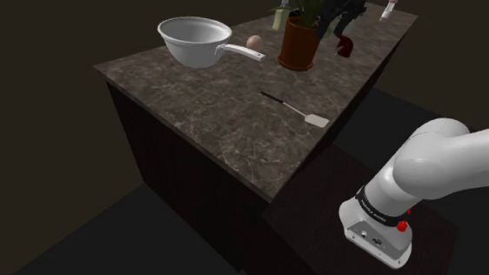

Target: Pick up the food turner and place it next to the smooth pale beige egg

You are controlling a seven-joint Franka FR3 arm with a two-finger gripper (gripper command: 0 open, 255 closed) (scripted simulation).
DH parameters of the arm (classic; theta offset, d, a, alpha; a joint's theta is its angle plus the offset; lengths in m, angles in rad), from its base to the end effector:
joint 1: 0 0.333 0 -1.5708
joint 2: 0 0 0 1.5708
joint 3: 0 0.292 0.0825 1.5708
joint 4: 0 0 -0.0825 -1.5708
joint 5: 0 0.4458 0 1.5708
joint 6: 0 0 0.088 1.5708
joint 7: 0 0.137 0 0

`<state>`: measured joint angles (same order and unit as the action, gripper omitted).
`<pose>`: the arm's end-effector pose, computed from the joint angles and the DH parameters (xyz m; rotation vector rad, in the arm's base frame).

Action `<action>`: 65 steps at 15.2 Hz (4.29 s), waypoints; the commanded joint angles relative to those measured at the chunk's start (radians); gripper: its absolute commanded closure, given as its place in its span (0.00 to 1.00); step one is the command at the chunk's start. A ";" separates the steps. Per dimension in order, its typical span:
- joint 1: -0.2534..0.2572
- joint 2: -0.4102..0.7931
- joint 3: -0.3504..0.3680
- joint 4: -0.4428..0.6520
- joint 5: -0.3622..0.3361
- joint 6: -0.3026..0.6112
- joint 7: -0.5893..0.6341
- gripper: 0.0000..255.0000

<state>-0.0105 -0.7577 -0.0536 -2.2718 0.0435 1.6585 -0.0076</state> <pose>0.4060 -0.0238 0.5864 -3.0565 0.0691 -0.2235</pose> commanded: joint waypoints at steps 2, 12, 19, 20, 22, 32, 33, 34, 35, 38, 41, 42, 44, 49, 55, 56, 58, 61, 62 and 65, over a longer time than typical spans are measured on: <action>0.000 0.005 -0.006 -0.027 -0.006 0.028 -0.014 0.00; -0.001 0.136 -0.068 -0.241 -0.064 0.334 -0.151 0.00; -0.002 0.319 -0.118 -0.317 -0.096 0.568 -0.246 0.00; -0.002 0.351 -0.125 -0.322 -0.099 0.602 -0.260 0.00; -0.001 0.406 -0.137 -0.328 -0.102 0.657 -0.283 0.00; 0.005 0.489 -0.146 -0.368 -0.090 0.780 -0.293 0.00; 0.005 0.489 -0.146 -0.368 -0.090 0.780 -0.293 0.00; 0.005 0.489 -0.146 -0.368 -0.090 0.780 -0.293 0.00; 0.005 0.489 -0.146 -0.368 -0.090 0.780 -0.293 0.00; 0.005 0.489 -0.146 -0.368 -0.090 0.780 -0.293 1.00; 0.005 0.489 -0.146 -0.368 -0.090 0.780 -0.293 1.00; 0.005 0.489 -0.146 -0.368 -0.090 0.780 -0.293 1.00; 0.005 0.489 -0.146 -0.368 -0.090 0.780 -0.293 1.00; 0.004 0.468 -0.143 -0.357 -0.094 0.747 -0.290 1.00; 0.000 0.410 -0.136 -0.317 -0.101 0.651 -0.282 1.00; 0.000 0.402 -0.134 -0.310 -0.102 0.635 -0.281 1.00; -0.001 0.386 -0.132 -0.295 -0.103 0.604 -0.279 1.00; -0.001 0.364 -0.129 -0.270 -0.104 0.558 -0.277 1.00; -0.002 0.357 -0.127 -0.262 -0.104 0.543 -0.276 1.00; -0.002 0.339 -0.124 -0.235 -0.105 0.498 -0.274 1.00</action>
<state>-0.0122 -0.4103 -0.1792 -2.5129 -0.0608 2.1712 -0.2829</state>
